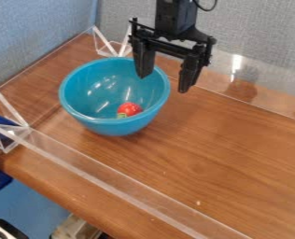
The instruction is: Remove the strawberry from inside the blue bowl and put it on the table
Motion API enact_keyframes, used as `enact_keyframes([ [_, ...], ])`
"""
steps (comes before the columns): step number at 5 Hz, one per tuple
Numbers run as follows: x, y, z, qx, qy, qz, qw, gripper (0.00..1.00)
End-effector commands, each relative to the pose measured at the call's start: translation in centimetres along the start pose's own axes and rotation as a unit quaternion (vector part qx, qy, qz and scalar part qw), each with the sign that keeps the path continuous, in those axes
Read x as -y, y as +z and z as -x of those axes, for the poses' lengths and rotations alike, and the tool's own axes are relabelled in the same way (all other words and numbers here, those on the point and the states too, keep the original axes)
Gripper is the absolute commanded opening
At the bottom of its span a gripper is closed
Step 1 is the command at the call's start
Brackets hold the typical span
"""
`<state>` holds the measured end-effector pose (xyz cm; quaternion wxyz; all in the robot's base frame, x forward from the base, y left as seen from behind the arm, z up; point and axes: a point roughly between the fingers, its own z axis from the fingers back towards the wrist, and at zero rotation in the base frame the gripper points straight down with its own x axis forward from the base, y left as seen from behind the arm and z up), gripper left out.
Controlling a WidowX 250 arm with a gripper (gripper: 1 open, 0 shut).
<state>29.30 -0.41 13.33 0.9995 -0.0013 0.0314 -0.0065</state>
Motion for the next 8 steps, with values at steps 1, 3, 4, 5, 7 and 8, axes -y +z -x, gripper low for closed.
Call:
enact_keyframes([
  [1,-0.5,-0.8,0.0,-0.009,0.002,-0.001,1.0,1.0],
  [3,-4.0,-2.5,0.4,-0.024,0.021,-0.003,0.9995,1.0],
  [4,-6.0,-3.0,0.5,-0.029,0.037,-0.004,0.9989,1.0],
  [5,-6.8,-4.3,0.2,-0.04,0.046,-0.005,0.9982,1.0],
  [7,-6.9,-6.9,-0.3,-0.056,0.046,-0.005,0.9973,0.0],
  [8,-6.7,-7.0,-0.3,-0.053,0.046,0.002,0.9975,1.0],
])
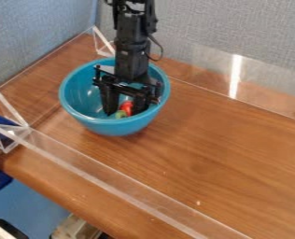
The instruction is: Remove the strawberry from inside the blue bowl and put it on the table
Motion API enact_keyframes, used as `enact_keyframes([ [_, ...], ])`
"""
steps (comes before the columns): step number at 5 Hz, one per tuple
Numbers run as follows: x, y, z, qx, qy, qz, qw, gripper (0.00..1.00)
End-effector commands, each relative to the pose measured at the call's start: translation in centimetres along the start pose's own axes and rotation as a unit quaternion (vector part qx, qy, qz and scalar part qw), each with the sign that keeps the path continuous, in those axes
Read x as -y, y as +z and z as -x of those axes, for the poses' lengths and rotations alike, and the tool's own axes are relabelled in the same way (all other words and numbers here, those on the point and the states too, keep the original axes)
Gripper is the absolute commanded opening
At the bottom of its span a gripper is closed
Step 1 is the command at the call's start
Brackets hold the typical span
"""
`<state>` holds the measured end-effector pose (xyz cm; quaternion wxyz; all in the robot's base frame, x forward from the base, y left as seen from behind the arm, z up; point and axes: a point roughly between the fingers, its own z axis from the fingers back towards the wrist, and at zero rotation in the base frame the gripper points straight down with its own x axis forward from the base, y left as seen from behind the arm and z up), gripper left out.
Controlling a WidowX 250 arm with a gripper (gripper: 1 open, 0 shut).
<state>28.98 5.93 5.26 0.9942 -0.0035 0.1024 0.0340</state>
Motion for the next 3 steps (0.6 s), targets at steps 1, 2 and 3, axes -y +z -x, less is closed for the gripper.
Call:
enact_keyframes([
  [1,-0.25,1.25,0.04,0.024,0.006,0.008,0.9997,1.0],
  [2,-0.26,0.76,-0.32,0.022,0.006,0.013,0.9997,1.0],
  [3,-0.2,0.4,-0.6,0.022,0.005,0.017,0.9996,1.0],
])
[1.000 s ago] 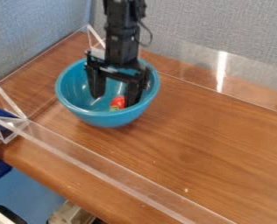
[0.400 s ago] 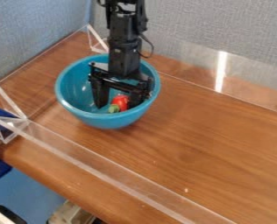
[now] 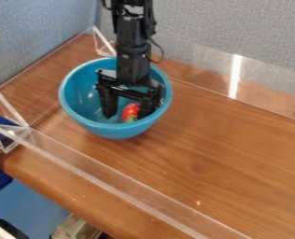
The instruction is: Remove the strawberry from inside the blue bowl and put it on the table
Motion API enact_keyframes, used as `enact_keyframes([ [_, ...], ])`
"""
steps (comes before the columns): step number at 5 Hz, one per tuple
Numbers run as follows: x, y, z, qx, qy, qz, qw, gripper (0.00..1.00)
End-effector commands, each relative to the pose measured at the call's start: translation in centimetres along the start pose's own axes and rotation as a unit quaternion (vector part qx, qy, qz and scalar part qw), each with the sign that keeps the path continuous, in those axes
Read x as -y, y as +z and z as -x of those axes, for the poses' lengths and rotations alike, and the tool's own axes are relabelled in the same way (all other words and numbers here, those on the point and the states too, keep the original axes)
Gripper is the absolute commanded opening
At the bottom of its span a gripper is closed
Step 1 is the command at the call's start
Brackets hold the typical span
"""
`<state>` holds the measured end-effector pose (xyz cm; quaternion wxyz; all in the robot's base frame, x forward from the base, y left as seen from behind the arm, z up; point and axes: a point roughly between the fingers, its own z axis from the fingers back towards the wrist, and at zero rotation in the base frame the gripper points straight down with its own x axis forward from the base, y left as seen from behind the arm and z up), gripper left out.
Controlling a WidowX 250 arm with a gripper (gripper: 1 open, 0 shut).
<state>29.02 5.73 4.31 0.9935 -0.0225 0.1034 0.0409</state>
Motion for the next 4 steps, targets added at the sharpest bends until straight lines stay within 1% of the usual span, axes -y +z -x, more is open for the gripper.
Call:
enact_keyframes([
  [1,-0.4,1.4,-0.8,0.026,0.001,0.002,0.9997,1.0],
  [4,-0.9,2.0,-2.3,0.035,0.009,0.013,0.9993,1.0],
])
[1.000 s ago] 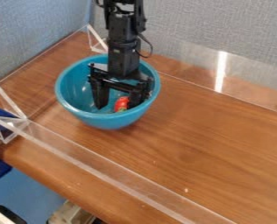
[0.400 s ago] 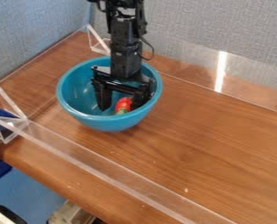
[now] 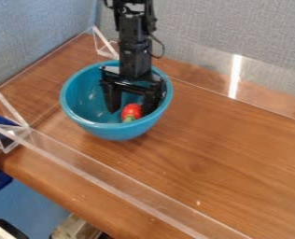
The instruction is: Remove the strawberry from inside the blue bowl and put it on the table
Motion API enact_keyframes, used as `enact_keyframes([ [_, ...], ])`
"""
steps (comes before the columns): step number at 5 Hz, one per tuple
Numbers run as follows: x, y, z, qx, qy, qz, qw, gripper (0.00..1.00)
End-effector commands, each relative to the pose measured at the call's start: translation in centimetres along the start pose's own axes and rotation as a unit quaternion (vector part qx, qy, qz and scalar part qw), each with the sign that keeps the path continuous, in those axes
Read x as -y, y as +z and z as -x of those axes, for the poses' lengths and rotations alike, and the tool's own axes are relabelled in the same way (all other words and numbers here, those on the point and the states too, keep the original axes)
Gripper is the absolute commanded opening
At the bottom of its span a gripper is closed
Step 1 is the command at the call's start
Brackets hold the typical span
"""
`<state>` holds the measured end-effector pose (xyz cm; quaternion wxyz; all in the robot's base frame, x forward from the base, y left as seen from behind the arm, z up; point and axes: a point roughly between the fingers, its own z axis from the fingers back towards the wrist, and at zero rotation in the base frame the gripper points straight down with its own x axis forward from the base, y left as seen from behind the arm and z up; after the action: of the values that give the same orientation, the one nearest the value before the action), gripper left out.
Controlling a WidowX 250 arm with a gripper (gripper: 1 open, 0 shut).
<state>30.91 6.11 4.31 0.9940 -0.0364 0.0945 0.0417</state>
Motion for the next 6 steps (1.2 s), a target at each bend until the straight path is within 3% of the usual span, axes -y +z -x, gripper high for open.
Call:
enact_keyframes([
  [1,-0.9,1.7,-0.9,0.029,0.013,0.001,0.9995,1.0],
  [5,-1.7,2.1,-2.3,0.039,0.028,0.009,0.9988,1.0],
  [6,-1.7,1.8,-2.4,0.038,0.025,0.008,0.9989,0.0],
])
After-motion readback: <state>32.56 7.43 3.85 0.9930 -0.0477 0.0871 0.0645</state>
